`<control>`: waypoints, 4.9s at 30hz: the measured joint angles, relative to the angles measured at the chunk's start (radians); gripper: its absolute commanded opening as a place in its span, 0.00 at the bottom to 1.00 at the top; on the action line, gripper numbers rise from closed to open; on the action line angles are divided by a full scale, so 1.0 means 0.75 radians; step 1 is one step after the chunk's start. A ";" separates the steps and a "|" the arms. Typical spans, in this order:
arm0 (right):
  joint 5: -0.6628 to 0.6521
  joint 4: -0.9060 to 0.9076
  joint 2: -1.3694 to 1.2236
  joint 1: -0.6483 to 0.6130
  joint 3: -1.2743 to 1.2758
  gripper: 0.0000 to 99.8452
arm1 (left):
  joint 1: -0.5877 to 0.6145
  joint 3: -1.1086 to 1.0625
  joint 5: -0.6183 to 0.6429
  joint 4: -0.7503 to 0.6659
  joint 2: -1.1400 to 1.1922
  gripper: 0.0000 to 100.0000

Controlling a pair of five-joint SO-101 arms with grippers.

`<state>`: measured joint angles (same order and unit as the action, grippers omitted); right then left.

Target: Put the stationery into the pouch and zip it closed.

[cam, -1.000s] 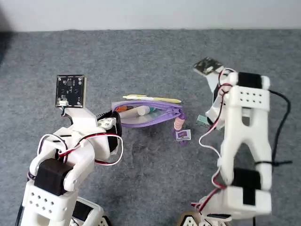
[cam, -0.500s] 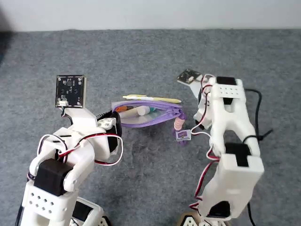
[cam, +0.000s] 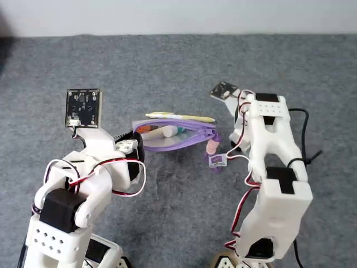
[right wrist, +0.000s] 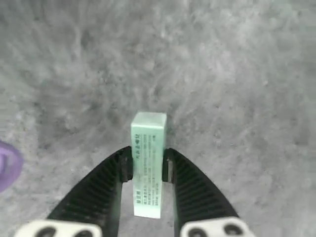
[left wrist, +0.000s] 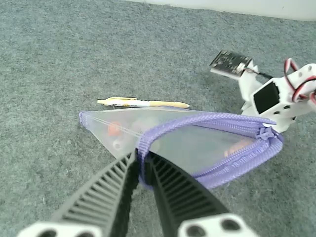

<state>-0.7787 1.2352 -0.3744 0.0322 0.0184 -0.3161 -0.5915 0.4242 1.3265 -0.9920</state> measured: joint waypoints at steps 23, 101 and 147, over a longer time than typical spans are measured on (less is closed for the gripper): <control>0.702 0.675 1.019 -0.020 0.000 0.01 | 0.000 0.000 0.000 0.000 0.000 0.01; 0.824 -0.577 1.958 -0.250 0.880 0.01 | 0.221 0.100 -0.227 0.231 0.014 0.01; 0.346 0.217 -0.810 -0.563 -1.346 0.25 | 0.428 0.174 -0.284 0.362 0.012 0.01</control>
<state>-0.5194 1.3978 -0.9820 -0.3897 -0.9912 0.0046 -0.4611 0.2110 1.5980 -0.9828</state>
